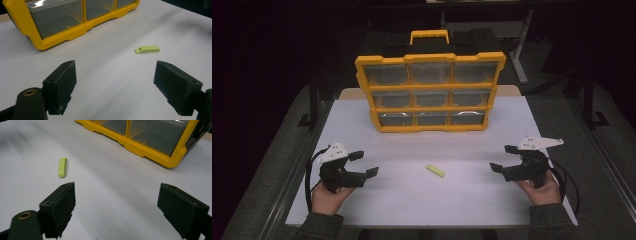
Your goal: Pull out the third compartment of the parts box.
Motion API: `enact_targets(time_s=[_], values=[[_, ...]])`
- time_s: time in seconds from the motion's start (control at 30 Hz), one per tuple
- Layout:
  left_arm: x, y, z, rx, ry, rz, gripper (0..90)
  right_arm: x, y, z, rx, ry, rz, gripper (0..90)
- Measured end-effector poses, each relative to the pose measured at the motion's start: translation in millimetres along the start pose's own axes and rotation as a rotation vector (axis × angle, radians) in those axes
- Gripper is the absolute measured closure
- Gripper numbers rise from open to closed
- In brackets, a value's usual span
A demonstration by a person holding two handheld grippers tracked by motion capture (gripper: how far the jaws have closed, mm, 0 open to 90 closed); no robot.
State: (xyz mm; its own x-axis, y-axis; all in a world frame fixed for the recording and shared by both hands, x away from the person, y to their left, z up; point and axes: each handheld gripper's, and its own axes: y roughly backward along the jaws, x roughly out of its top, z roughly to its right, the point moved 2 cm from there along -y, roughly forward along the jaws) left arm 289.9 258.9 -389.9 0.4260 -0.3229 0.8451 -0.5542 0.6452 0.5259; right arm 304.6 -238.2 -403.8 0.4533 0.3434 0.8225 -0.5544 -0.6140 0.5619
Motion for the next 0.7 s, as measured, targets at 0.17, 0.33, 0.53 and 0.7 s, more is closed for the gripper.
enact_targets(time_s=[0.17,0.33,0.53,0.7], values=[[-1.0,-4.3,-0.4,-0.010,0.002,-0.008,19.4,-1.8,-0.2,2.8,-0.002,-0.016,-0.013,13.8],[-1.4,-3.9,0.2,-0.014,0.001,-0.006,19.3,-1.2,0.0,1.8,0.000,-0.003,-0.007,13.8],[-1.2,-3.4,1.6,-0.029,0.009,0.002,19.9,-0.5,-0.9,1.8,-0.001,-0.003,-0.010,13.8],[-0.8,-3.9,1.2,-0.041,0.004,-0.004,20.0,-0.8,-0.7,2.1,-0.001,-0.002,-0.012,13.8]])
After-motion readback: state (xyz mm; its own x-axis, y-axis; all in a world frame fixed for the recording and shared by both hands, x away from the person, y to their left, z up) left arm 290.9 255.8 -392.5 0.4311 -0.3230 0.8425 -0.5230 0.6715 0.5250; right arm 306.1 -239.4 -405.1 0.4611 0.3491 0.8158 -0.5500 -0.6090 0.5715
